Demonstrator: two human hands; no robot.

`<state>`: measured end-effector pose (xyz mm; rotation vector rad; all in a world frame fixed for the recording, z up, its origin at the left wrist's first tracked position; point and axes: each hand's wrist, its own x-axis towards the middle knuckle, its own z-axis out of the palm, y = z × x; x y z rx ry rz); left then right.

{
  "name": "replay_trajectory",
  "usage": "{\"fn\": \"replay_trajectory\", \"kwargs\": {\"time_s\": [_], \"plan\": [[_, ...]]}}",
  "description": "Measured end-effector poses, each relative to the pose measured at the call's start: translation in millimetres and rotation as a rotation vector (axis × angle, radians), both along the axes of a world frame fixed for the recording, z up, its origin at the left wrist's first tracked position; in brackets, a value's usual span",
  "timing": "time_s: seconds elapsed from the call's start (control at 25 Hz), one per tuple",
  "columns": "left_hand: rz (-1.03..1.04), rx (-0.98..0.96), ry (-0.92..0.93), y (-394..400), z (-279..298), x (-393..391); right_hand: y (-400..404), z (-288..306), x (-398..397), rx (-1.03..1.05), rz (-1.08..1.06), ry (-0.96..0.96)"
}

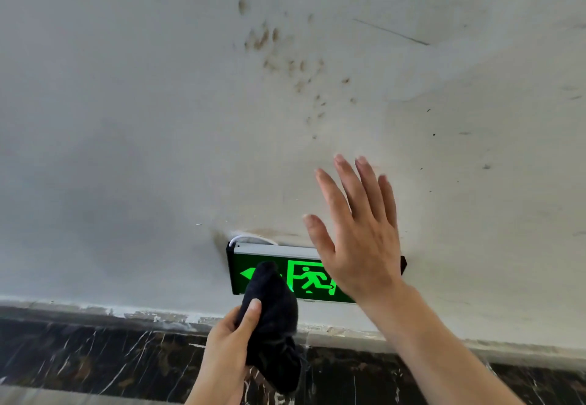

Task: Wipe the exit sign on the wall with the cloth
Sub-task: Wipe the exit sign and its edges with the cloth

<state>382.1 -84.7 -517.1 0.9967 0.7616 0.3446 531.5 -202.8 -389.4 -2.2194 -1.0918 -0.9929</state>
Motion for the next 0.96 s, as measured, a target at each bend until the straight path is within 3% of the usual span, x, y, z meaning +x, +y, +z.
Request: {"fn": "replay_trajectory", "kwargs": {"time_s": [0.24,0.44,0.56,0.8,0.96], "plan": [[0.276,-0.053,0.039,26.7,-13.6,-12.2,25.1,-7.2,58.9,-0.262,-0.073,-0.187],[0.440,0.039,0.100,57.4,-20.7,-19.7,33.9,-25.5,90.1,-0.226,-0.095,-0.360],[0.497,0.187,0.092,71.3,-13.1,-14.2,39.5,-33.0,98.9,-0.149,-0.114,-0.482],[0.447,0.691,0.087,83.4,17.3,30.5,43.7,-35.4,103.4,-0.055,-0.110,-0.568],[0.353,0.799,0.138,72.8,5.1,50.7,44.6,-36.6,104.7,-0.047,-0.115,-0.592]]}}
